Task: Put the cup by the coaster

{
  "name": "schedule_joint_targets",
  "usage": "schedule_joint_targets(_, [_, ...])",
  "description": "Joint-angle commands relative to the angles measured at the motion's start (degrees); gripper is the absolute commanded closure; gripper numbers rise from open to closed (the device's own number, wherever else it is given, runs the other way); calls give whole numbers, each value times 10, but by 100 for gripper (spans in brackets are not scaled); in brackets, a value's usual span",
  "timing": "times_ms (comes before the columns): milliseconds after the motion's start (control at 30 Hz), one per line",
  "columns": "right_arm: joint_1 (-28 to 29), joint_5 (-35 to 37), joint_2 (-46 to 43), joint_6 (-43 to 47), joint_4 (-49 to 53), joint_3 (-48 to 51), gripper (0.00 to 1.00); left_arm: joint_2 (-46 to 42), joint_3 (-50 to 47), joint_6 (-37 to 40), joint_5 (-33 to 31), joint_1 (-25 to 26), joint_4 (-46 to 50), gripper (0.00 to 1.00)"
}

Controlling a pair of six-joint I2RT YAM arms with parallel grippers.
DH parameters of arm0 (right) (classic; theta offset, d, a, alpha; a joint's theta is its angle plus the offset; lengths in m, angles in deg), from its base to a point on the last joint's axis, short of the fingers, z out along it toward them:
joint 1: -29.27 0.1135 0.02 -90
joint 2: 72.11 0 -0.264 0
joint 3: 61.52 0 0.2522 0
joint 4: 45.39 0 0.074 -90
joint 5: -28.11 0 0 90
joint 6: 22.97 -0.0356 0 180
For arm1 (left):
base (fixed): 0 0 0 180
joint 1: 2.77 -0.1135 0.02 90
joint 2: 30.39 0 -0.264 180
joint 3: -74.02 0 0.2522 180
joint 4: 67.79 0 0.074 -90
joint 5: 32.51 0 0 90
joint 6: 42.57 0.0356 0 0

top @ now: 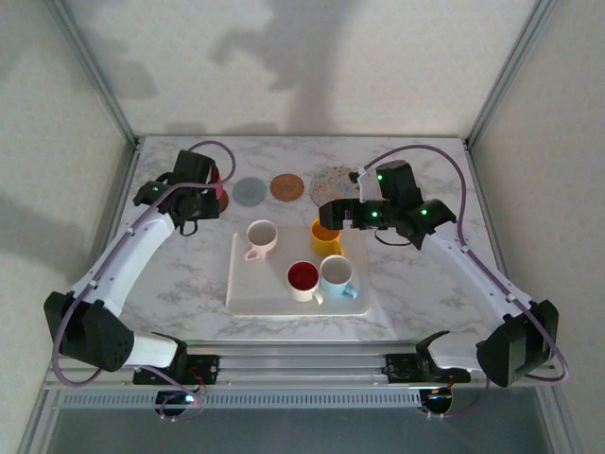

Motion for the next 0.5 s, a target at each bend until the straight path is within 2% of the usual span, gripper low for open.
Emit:
schedule_joint_targets(0, [9, 5, 10, -20, -44, -2, 1, 10, 0, 32, 16, -20, -71, 100])
schedule_joint_targets(467, [16, 42, 55, -22, -139, 18, 1, 111, -8, 57, 36, -60, -158, 100])
